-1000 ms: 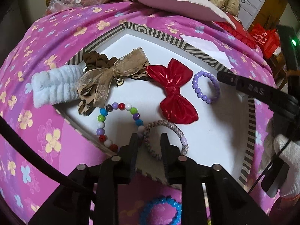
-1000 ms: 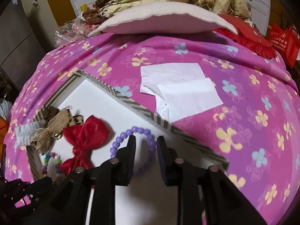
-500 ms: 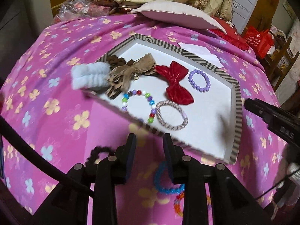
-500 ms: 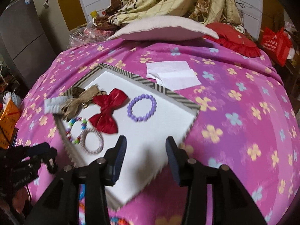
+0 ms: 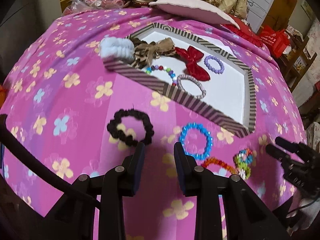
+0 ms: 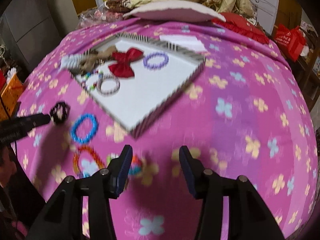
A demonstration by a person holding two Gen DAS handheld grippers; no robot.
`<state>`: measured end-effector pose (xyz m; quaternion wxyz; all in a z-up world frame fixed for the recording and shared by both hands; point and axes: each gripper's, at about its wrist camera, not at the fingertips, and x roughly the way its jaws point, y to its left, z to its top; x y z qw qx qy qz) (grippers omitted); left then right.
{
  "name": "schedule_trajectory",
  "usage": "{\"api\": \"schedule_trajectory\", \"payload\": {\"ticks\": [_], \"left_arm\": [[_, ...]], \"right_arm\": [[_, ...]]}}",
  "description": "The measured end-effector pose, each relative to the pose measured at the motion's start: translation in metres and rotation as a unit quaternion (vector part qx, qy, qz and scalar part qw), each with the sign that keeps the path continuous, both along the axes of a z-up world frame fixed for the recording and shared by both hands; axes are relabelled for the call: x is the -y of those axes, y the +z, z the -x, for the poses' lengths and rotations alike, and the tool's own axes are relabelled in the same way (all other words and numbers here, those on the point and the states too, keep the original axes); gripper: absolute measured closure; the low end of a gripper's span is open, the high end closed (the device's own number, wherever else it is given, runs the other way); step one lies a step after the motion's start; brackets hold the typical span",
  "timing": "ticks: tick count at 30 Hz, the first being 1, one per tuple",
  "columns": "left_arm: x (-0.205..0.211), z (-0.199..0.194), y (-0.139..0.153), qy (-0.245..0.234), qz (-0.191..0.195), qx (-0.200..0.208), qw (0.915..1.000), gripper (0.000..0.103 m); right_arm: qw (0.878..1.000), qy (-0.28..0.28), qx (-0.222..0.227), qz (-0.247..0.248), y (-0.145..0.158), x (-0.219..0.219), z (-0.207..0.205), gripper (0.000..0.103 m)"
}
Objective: Organize jewelry
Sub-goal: 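Withdraw both tools from the tray toward the remaining bracelets, then grasp the orange crystal bracelet with the left tool while the right tool grasps the green flower bracelet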
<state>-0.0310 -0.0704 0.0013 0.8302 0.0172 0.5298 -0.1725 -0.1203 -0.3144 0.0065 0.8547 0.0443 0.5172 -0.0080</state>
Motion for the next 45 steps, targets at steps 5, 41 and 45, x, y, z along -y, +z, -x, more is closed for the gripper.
{"api": "schedule_trajectory", "payload": {"ticks": [5, 41, 45], "left_arm": [[-0.006, 0.012, -0.006, -0.001, -0.003, -0.005, 1.0000, 0.061], [0.059, 0.041, -0.045, -0.043, -0.037, -0.030, 0.9979, 0.061], [0.061, 0.043, -0.045, -0.043, -0.040, -0.027, 0.9979, 0.061]], "right_arm": [[1.000, -0.005, -0.016, -0.005, -0.015, -0.002, 0.016, 0.052], [1.000, 0.014, -0.008, 0.014, -0.036, -0.019, -0.012, 0.052], [1.000, 0.016, -0.005, 0.006, -0.037, -0.018, -0.010, 0.055]]}}
